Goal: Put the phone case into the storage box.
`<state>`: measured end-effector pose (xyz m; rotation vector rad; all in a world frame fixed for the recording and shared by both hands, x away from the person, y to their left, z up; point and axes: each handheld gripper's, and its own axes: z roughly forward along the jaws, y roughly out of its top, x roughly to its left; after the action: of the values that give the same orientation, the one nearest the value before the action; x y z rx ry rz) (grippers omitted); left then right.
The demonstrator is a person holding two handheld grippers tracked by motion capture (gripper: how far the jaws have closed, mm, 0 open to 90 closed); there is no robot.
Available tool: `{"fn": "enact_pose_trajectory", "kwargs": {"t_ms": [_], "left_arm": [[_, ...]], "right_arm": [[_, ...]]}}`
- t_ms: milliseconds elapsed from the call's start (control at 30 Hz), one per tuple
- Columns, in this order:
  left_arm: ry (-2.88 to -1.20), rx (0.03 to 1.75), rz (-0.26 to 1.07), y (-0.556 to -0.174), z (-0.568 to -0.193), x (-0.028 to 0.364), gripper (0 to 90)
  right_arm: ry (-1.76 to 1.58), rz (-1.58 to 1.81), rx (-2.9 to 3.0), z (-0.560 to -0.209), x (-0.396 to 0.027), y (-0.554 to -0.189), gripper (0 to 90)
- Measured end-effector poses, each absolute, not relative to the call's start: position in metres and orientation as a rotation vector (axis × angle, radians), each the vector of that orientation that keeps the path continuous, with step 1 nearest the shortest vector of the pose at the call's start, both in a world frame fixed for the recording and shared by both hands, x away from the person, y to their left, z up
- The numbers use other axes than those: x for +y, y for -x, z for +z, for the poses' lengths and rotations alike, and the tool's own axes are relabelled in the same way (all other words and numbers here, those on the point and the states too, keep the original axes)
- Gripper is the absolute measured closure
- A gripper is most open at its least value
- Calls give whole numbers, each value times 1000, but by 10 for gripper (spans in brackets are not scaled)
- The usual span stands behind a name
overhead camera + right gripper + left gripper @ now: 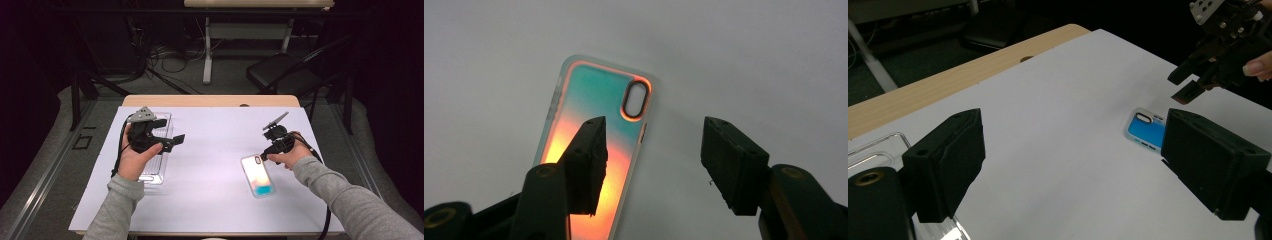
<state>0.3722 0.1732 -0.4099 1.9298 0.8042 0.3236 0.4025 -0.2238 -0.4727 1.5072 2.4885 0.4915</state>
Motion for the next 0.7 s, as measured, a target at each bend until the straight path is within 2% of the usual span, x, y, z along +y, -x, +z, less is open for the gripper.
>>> {"fn": "enact_pose_trajectory", "kwargs": {"t_ms": [333,400,700], "left_arm": [[-1925,805,320,-372,-410,173,113],[-1926,806,318,-372,-410,173,114],[-1927,808,316,-372,-411,173,117]], "right_arm": [[-1641,409,2508,-478,-227,-409,477],[-1683,406,2505,-483,-227,-410,516],[-1773,353,2538,-489,-226,-411,536]]}}
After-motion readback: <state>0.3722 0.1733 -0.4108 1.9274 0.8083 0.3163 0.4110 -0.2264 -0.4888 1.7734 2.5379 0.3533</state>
